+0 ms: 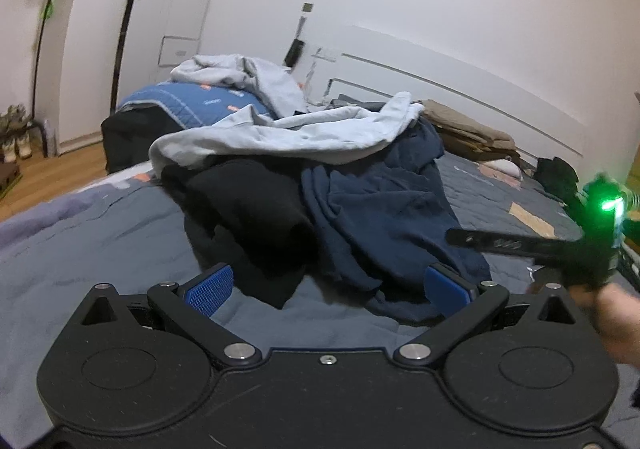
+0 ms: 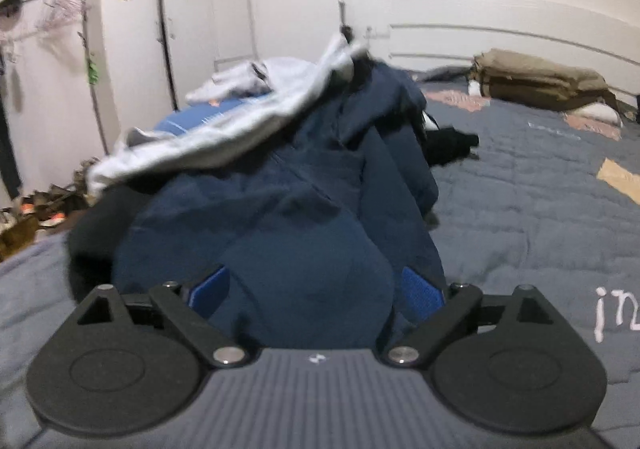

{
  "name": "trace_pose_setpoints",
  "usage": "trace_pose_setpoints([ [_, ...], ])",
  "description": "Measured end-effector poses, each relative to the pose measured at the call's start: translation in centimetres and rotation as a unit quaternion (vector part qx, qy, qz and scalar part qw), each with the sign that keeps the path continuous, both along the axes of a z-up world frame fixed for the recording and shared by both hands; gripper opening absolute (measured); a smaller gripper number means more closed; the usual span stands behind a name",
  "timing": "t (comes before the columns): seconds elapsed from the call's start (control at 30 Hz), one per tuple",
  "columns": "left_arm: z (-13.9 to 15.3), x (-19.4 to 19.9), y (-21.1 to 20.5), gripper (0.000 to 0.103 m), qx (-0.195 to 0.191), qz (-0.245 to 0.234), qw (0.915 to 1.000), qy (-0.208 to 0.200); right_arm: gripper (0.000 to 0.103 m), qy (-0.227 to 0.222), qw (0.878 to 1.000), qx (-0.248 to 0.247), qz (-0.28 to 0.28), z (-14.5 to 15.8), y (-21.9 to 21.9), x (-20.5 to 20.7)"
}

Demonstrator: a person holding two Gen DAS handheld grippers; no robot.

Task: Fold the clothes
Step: 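Close the right gripper on the navy blue garment, then pull the navy garment off the heap with the right gripper while the left gripper grasps it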

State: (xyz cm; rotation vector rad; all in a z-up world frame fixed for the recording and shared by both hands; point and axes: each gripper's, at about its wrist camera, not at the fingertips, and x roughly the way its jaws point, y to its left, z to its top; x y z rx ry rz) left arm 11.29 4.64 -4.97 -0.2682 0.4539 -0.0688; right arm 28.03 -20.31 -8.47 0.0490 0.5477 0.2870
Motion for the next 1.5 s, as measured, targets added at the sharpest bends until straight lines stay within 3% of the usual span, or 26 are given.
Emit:
trace_pose_setpoints([
  [0.13, 0.1, 0.1, 0.6, 0.103, -0.011, 0.008, 0.9999, 0.004, 0.091, 0.044, 0.999, 0.015, -0.013, -2.5, 0.7, 2.2],
  [0.2, 0.0, 0.2, 0.6, 0.103, -0.012, 0.009, 0.9999, 0.007, 0.065, 0.056, 0.998, 0.031, -0.023, -3.3, 0.9, 2.4],
  [0.23, 0.0, 0.3, 0.6, 0.103, -0.012, 0.01, 0.9999, 0.008, 0.03, 0.057, 0.997, 0.041, -0.03, -3.3, 1.0, 2.2],
  [0.27, 0.0, 0.3, 0.6, 0.103, -0.01, 0.009, 0.9999, 0.008, 0.022, 0.058, 0.996, 0.051, -0.038, -3.2, 1.0, 2.1],
  [0.33, 0.0, 0.2, 0.5, 0.103, -0.007, 0.008, 0.9999, 0.008, 0.015, 0.056, 0.994, 0.079, -0.042, -2.8, 0.8, 1.1],
  [0.67, 0.3, -0.3, 0.1, 0.103, -0.006, 0.0, 1.0, 0.002, 0.012, 0.011, 0.972, 0.233, 0.005, 2.3, -1.9, -9.6],
  [0.87, 0.4, -0.5, -1.0, 0.103, -0.001, -0.016, 0.9999, -0.001, 0.01, 0.004, 0.959, 0.283, -0.021, 4.5, -4.0, -16.2],
  [1.17, 0.8, -1.1, -3.7, 0.103, 0.008, -0.051, 0.9986, -0.009, 0.007, -0.003, 0.952, 0.305, -0.03, 5.5, -4.5, -22.2],
  [1.4, 0.6, -1.5, -5.7, 0.103, -0.022, -0.108, 0.9939, -0.003, 0.006, -0.029, 0.942, 0.332, -0.042, 7.0, -7.2, -26.6],
  [1.5, 0.5, -1.7, -7.2, 0.103, -0.012, -0.125, 0.9921, -0.004, 0.006, -0.04, 0.938, 0.338, -0.062, 7.4, -9.8, -29.2],
])
